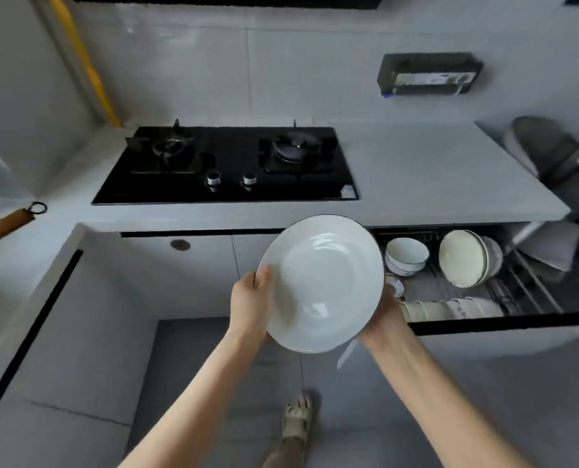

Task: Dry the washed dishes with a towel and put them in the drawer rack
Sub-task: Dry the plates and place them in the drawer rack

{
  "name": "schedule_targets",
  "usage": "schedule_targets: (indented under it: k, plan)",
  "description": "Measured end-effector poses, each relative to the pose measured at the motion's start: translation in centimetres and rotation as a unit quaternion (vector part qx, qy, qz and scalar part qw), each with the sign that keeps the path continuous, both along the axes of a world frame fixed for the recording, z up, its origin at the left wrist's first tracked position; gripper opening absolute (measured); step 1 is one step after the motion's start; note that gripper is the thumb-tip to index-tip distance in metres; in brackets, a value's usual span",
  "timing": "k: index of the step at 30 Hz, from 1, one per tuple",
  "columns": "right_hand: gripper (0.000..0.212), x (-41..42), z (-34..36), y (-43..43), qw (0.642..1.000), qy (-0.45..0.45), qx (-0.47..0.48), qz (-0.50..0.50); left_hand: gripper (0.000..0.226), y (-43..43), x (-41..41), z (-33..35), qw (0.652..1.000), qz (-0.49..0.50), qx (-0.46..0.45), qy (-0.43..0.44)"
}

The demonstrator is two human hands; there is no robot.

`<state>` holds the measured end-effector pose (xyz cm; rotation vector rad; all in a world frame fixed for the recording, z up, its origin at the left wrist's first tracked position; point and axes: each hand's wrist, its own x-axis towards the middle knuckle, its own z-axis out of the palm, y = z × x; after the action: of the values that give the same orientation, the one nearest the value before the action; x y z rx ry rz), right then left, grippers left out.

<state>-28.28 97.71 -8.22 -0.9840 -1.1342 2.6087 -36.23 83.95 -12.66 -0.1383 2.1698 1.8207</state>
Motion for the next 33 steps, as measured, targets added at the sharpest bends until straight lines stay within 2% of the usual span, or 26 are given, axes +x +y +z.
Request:
schedule_targets:
  k: [2, 4, 8, 9, 11, 12, 13, 14, 15, 16, 17, 18, 22, 25, 26, 27, 29, 31, 32, 33]
  plan:
    - [0.044, 0.3, -0.6, 2.2, 0.997, 0.01, -0.071, -0.033, 0.036, 3.8, -0.9, -0.3, 1.0, 0.0, -0.004, 0.008]
    - [0.054, 0.8, -0.9, 4.8, 0.992, 0.01, -0.1, -0.074, 0.037, 7.5, -2.2, -0.5, 1.0, -0.006, -0.024, 0.019]
    - [0.042, 0.2, -0.9, 9.6, 0.985, 0.079, -0.074, -0.133, 0.038, 14.6, -5.7, -1.0, 0.999, 0.029, -0.018, 0.013]
    - [0.038, -0.5, -0.8, 10.9, 0.984, 0.093, -0.033, -0.151, 0.038, 16.3, -6.7, -1.1, 0.999, 0.031, -0.019, 0.016]
    - [0.021, -2.4, -1.4, 14.3, 0.968, 0.064, 0.16, -0.184, 0.039, 19.5, -8.2, -1.2, 0.999, 0.013, -0.038, 0.033]
    - [0.021, -3.6, -1.7, 16.2, 0.933, 0.034, 0.31, -0.177, 0.038, 21.0, -8.8, -1.2, 0.998, 0.001, -0.045, 0.041]
    - [0.031, -4.6, -2.2, 18.2, 0.867, -0.003, 0.477, -0.142, 0.038, 22.3, -9.4, -1.1, 0.997, -0.011, -0.049, 0.054]
    - [0.039, -5.7, -3.1, 20.4, 0.783, -0.046, 0.612, -0.103, 0.038, 23.7, -10.0, -1.0, 0.996, -0.024, -0.052, 0.07]
    - [0.042, -6.8, -4.0, 22.5, 0.706, -0.103, 0.698, -0.061, 0.038, 25.0, -10.6, -0.7, 0.994, -0.037, -0.059, 0.089]
    - [0.044, -7.6, -4.6, 24.0, 0.649, -0.163, 0.743, -0.013, 0.039, 26.4, -11.3, -0.4, 0.99, -0.05, -0.076, 0.105]
    - [0.044, -8.0, -5.1, 24.8, 0.612, -0.214, 0.761, 0.037, 0.04, 27.9, -11.9, -0.1, 0.986, -0.061, -0.096, 0.122]
    - [0.043, -8.2, -5.1, 25.0, 0.589, -0.23, 0.771, 0.075, 0.04, 29.2, -12.4, 0.2, 0.982, -0.072, -0.115, 0.133]
    - [0.029, -7.1, -6.5, 25.8, 0.547, -0.098, 0.821, 0.128, 0.041, 34.2, -13.7, -1.2, 0.979, -0.085, -0.15, 0.109]
    - [0.043, -4.2, -6.5, 30.7, 0.514, -0.049, 0.844, 0.147, 0.043, 37.1, -13.4, -4.2, 0.987, -0.057, -0.143, 0.051]
    - [0.046, -2.7, -6.2, 32.6, 0.523, -0.036, 0.838, 0.154, 0.042, 38.0, -13.2, -5.1, 0.99, -0.035, -0.132, 0.023]
    - [0.044, -1.0, -5.7, 34.7, 0.558, -0.035, 0.815, 0.155, 0.04, 39.1, -13.1, -5.7, 0.993, -0.01, -0.121, -0.004]
    - [0.03, 1.6, -5.4, 39.6, 0.689, -0.082, 0.706, 0.143, 0.038, 41.2, -12.5, -6.9, 0.993, 0.039, -0.102, -0.039]
    - [0.021, 2.7, -6.7, 45.6, 0.81, -0.159, 0.544, 0.15, 0.037, 44.0, -11.0, -7.7, 0.994, 0.064, -0.083, -0.041]
    - [0.021, 2.5, -7.7, 47.4, 0.862, -0.172, 0.456, 0.142, 0.035, 44.8, -10.1, -7.8, 0.995, 0.06, -0.075, -0.04]
    - [0.018, 2.1, -8.2, 49.0, 0.895, -0.181, 0.388, 0.123, 0.033, 45.8, -9.0, -8.0, 0.996, 0.045, -0.07, -0.043]
